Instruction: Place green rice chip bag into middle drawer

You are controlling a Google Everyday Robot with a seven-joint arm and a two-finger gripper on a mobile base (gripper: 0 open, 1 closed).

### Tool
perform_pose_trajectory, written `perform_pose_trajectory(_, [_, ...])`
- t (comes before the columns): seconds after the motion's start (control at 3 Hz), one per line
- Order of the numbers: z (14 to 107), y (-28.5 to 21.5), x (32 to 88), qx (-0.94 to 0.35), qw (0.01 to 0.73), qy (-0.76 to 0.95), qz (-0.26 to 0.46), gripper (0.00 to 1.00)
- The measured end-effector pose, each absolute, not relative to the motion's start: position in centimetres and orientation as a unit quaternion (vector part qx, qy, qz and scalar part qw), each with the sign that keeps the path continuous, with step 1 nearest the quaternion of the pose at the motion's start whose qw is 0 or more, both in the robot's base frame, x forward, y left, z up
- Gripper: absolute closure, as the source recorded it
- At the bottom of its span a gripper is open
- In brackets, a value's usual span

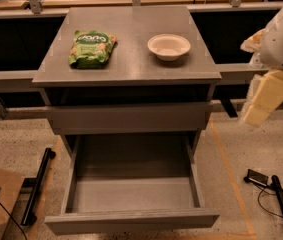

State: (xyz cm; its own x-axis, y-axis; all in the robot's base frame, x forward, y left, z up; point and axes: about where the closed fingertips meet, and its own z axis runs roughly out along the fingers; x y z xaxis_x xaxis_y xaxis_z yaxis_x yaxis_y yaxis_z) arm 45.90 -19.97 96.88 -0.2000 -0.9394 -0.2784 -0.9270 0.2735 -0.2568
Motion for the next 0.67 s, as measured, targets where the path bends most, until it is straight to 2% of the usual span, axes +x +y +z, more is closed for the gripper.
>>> perform_pose_trajectory(0.67, [96.44,-20.15,46.00,-0.594,0.197,0.780,0.000,0.00])
